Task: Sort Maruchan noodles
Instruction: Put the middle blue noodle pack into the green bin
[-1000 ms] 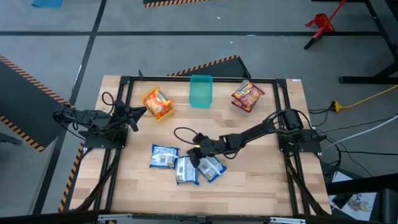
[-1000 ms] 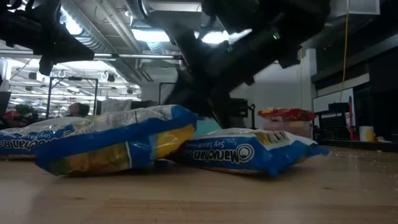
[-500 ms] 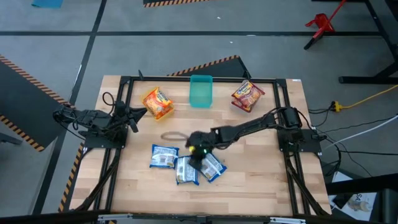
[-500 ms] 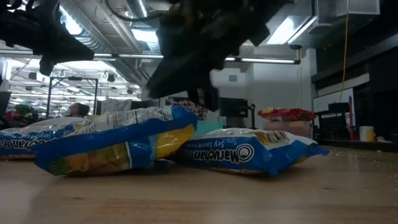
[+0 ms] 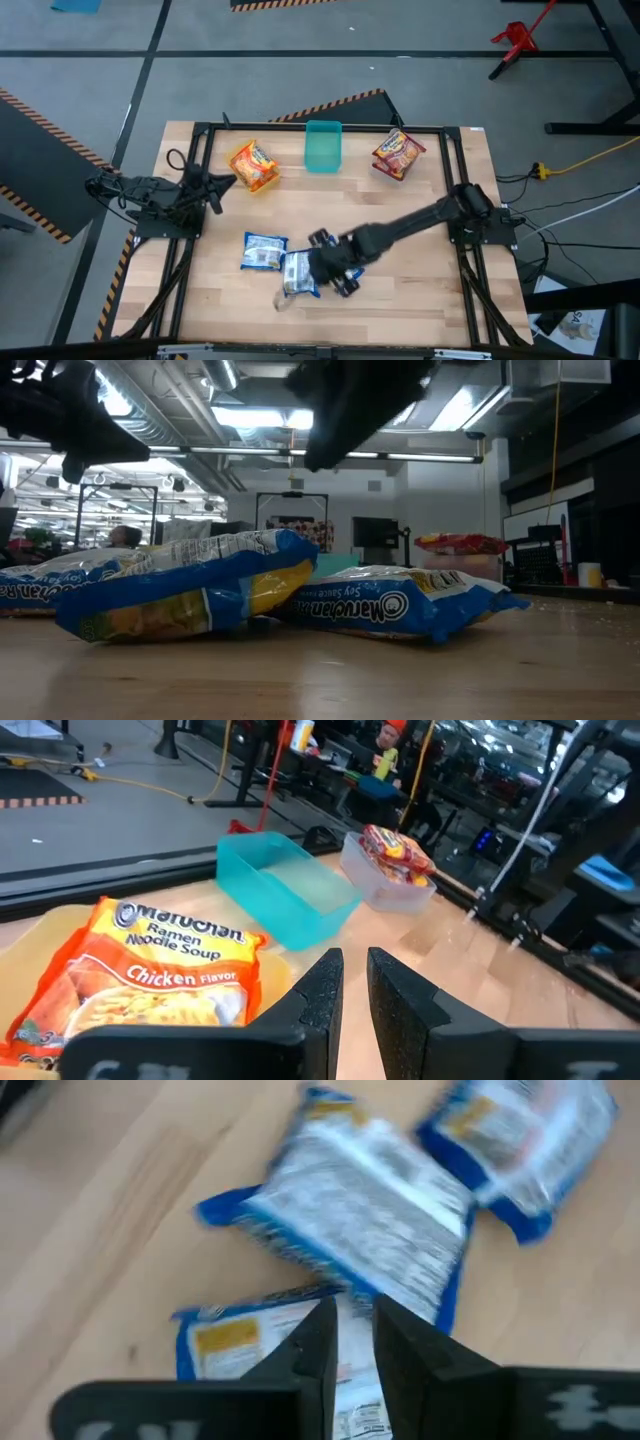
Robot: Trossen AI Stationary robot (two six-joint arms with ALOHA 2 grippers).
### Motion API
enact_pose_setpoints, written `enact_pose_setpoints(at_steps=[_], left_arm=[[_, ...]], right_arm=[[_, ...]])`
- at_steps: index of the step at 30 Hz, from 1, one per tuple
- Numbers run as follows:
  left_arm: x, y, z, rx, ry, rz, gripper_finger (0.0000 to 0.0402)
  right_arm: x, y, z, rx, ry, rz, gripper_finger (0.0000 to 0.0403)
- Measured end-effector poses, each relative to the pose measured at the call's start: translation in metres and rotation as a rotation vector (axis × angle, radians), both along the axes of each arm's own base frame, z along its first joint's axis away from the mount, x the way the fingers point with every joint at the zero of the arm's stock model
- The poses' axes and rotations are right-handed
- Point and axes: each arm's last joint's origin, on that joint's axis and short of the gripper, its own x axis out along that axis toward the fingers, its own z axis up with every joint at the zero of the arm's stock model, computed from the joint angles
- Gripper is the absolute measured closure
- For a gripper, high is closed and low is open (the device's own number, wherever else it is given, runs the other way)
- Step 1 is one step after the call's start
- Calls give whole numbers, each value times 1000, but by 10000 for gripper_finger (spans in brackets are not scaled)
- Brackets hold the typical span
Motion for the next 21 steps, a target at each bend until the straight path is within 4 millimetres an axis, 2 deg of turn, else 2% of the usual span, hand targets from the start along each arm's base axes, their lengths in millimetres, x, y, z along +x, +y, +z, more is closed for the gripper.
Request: enact_pose_setpoints(at_steps=[4, 7, 14, 16, 21], left_arm=[[0, -1, -1, -5, 10, -33, 357], [0, -1, -1, -8, 9, -40, 357], [0, -1, -1, -9, 8, -40, 357], [1, -1, -1, -9, 8, -40, 357], [1, -1, -1, -11, 7, -45, 357]], right_arm=[[-10, 28, 1, -212, -76, 193, 328], [-15, 45, -1, -342, -134, 258, 296], [-19, 57, -1, -299, -148, 288, 179], [-16, 59, -8, -306, -147, 278, 142], [-8, 62, -45, -369, -75, 294, 73]])
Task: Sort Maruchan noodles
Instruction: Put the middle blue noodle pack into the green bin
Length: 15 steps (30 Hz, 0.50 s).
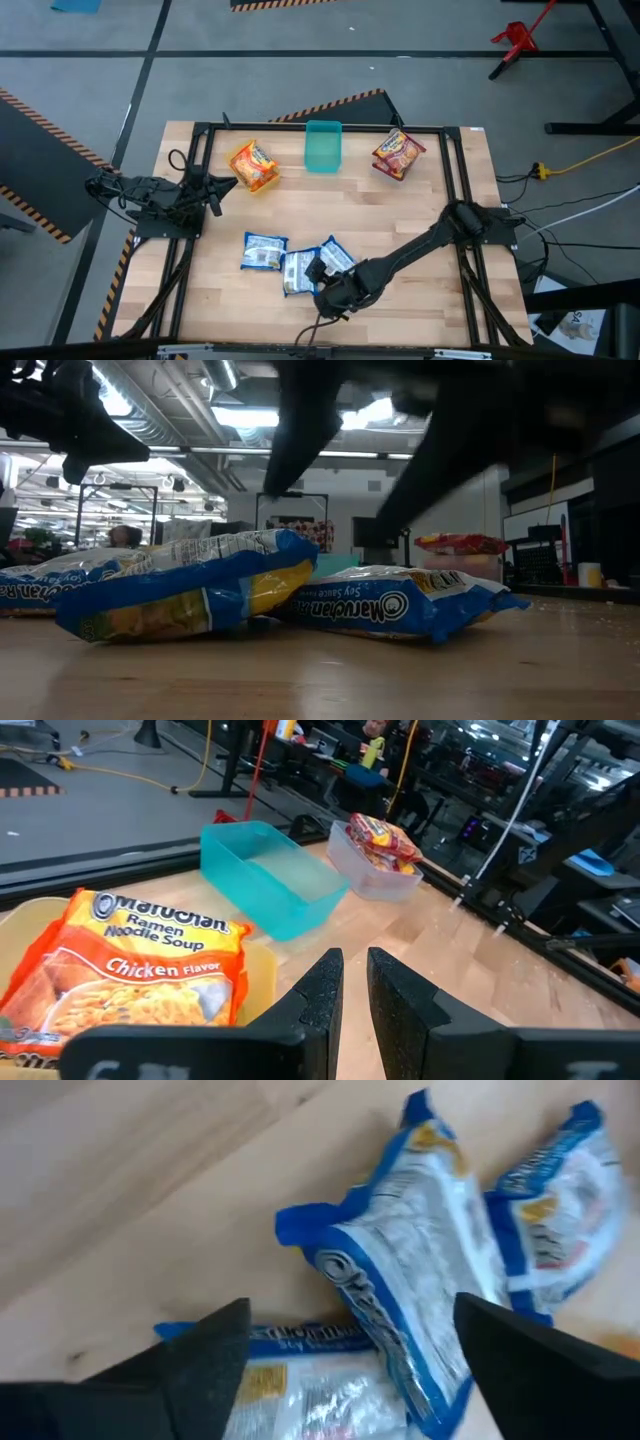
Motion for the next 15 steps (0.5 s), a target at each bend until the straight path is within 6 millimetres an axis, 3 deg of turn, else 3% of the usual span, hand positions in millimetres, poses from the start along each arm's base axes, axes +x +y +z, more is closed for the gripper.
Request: enact_pose_setpoints(at_steps=[5, 9, 15], left_arm=[[0, 0, 0, -3, 3, -17, 357], [0, 0, 0, -3, 3, -17, 357], [0, 0, -1, -2, 7, -17, 357]], right_arm=[[9, 1, -20, -87, -43, -13, 46], [18, -5, -19, -77, -106, -24, 47], [16, -23, -41, -50, -49, -36, 56]])
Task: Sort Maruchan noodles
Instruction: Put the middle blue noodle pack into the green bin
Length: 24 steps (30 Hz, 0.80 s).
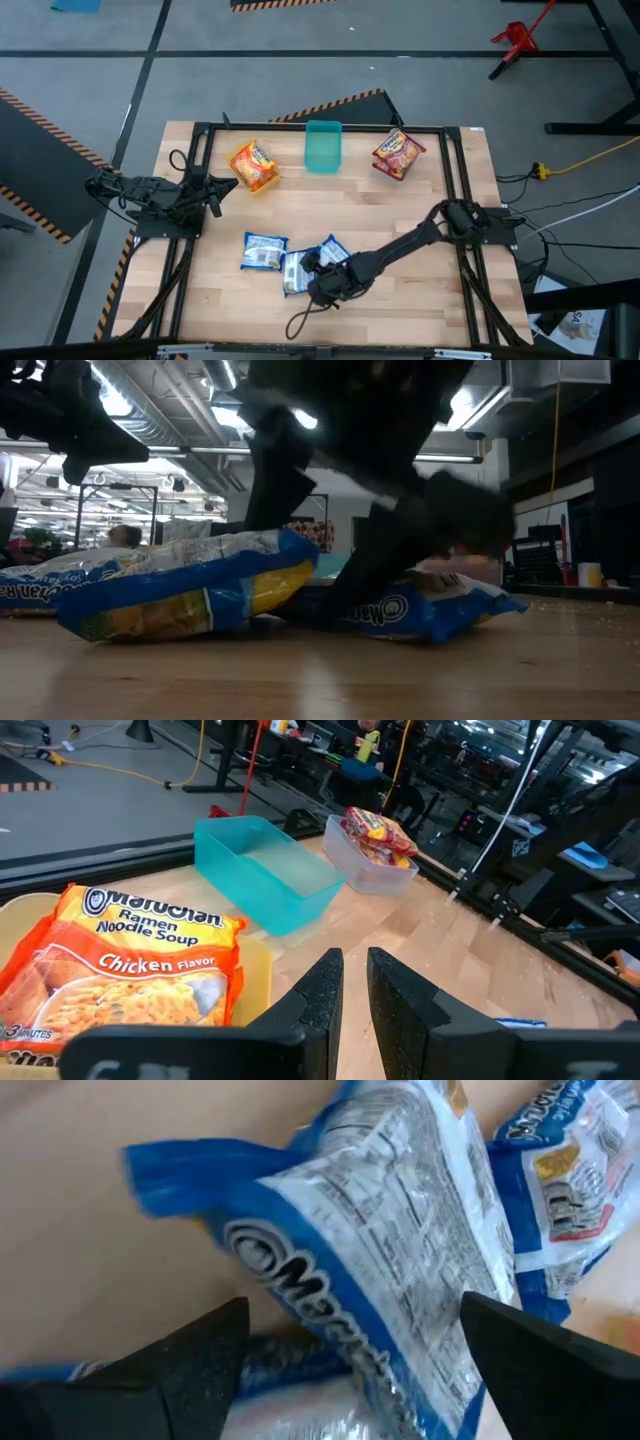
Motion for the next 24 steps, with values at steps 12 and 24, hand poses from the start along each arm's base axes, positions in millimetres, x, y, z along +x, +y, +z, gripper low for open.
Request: enact_pose_setpoints(at_steps=[12, 24], left_arm=[[0, 0, 0, 3, 3, 0, 357], [0, 0, 0, 2, 3, 0, 357]], right_arm=[[9, -8, -19, -17, -233, 39, 61], [12, -15, -20, 18, -297, -61, 234]])
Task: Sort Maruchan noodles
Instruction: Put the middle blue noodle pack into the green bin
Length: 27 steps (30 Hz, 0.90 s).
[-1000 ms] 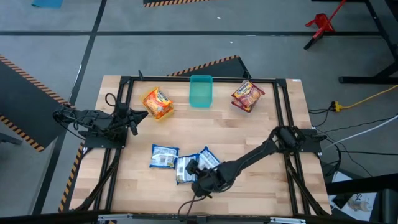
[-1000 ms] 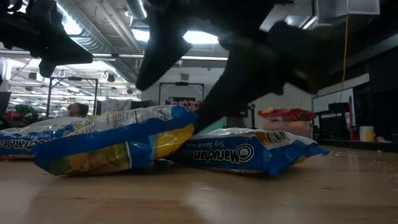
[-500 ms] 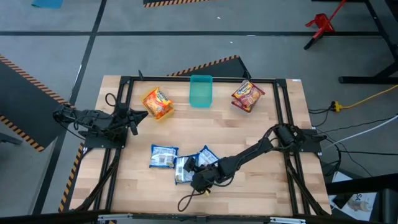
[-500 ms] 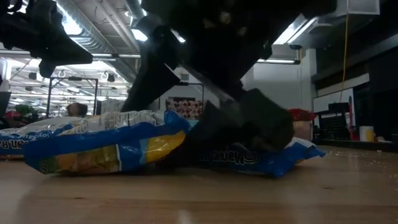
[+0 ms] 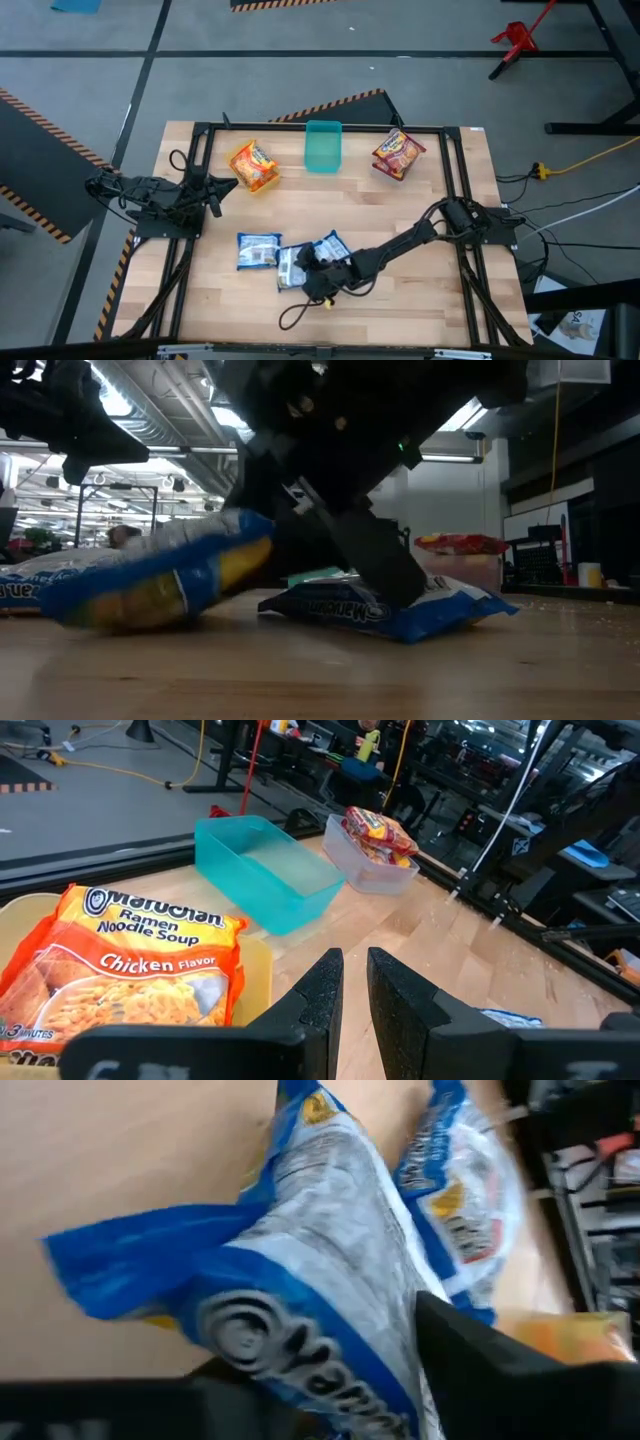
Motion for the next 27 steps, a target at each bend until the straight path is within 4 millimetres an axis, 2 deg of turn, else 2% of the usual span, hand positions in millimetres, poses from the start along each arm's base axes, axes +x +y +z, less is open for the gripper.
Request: enact_pose_setpoints(at_steps=[4, 7, 11, 16, 21, 27], left_arm=[[0, 0, 0, -6, -3, 1, 357], [0, 0, 0, -7, -3, -4, 357], [0, -1, 0, -13, -1, -27, 357], [1, -1, 0, -18, -1, -46, 357], [1, -1, 0, -19, -1, -50, 357], [1, -1, 0, -20, -1, -54, 357]], right_arm=[[2, -1, 3, -19, -41, -39, 299], [3, -1, 4, -2, -80, -96, 323], [8, 0, 14, 61, -110, -154, 316], [15, -8, 45, 222, -120, -231, 299], [16, -39, 76, 475, -54, -269, 316], [14, -102, 115, 758, 8, -303, 305]])
